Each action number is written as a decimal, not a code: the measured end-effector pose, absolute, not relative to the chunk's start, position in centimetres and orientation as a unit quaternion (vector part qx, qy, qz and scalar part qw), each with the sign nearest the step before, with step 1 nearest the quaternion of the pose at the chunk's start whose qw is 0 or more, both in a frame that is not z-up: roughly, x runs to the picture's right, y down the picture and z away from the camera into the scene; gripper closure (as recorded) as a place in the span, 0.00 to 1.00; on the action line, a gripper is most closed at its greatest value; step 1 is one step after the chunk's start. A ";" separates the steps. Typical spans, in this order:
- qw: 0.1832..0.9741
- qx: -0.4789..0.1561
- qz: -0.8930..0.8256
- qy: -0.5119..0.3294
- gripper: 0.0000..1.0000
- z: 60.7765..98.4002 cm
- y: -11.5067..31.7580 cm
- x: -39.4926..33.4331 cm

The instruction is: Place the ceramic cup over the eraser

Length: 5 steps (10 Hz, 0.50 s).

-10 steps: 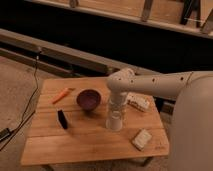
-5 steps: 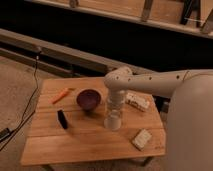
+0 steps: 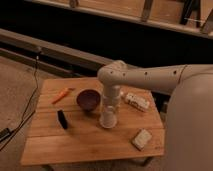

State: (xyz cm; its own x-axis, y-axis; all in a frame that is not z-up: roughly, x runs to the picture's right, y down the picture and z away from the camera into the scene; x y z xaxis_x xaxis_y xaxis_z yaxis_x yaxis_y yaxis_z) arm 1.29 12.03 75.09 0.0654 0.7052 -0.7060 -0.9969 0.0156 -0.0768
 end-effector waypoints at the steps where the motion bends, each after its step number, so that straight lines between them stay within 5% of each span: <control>1: 0.680 -0.292 0.628 0.241 1.00 74.3 11.4 0.3; 5: 0.741 -0.276 0.582 0.190 1.00 69.9 8.7 -5.0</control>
State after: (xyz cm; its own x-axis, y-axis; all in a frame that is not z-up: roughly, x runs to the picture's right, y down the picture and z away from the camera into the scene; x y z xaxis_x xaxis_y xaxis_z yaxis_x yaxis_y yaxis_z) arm -4.97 8.69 69.88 0.2511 0.7574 -0.6027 -0.9671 0.1702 -0.1890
